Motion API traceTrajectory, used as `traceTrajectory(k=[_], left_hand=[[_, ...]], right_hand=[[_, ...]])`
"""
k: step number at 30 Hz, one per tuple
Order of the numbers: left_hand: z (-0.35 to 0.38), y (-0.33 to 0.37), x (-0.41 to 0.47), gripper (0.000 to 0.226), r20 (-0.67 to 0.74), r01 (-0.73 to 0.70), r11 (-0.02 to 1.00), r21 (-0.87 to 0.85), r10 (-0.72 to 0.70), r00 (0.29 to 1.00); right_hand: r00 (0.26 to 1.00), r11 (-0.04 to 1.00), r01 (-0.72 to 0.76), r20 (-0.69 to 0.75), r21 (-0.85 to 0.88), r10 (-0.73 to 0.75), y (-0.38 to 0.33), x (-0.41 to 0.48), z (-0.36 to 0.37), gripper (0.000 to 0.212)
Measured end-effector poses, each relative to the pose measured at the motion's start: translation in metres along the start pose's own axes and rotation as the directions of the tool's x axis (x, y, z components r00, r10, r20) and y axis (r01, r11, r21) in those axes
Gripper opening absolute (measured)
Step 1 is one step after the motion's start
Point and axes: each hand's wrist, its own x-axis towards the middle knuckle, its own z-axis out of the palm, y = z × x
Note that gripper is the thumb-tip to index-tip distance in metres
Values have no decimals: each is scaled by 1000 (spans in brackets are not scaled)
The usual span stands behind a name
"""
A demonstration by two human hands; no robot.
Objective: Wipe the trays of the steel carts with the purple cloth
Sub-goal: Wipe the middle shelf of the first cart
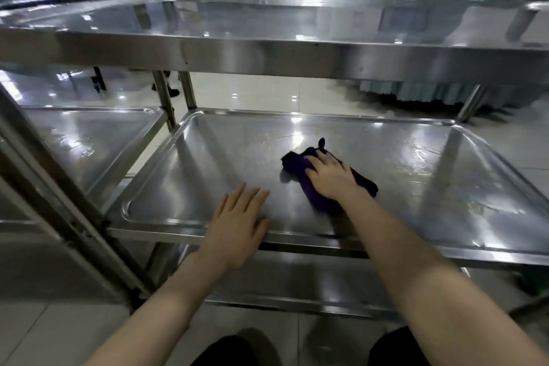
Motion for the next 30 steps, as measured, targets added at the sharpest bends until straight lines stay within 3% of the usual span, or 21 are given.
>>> traceTrajectory(k=[3,8,12,17,19,21,25,28,30], left_hand=[[2,12,5,58,-15,-20,999,-27,20,1000],[6,23,26,58,-27,-91,994,-61,89,996],[11,36,42,58,-28,-132,987,-89,130,991],[20,41,41,54,30,-117,990,-77,120,992],[22,40,40,50,56,-114,991,-64,118,991],[21,40,41,46,63,-112,992,-59,115,991],[15,43,52,35,68,-103,993,-58,107,992],[12,52,59,43,106,-126,988,-85,135,985],[12,62,61,53,149,-156,984,-81,166,975]], right_hand=[[1000,1000,-13,11,12,13,-3,2,0,48],[974,975,222,-43,14,-222,39,-87,16,49],[982,982,188,9,-13,-187,56,-84,11,50],[997,998,-66,-32,-7,65,51,-3,-8,48],[995,995,-97,-11,5,97,48,7,-9,48],[999,999,-51,-11,1,51,48,-7,-6,48],[983,984,178,-51,-17,-179,72,-96,9,49],[981,981,192,-20,8,-192,86,-119,6,54],[993,993,119,-15,-7,-119,92,-89,-5,50]])
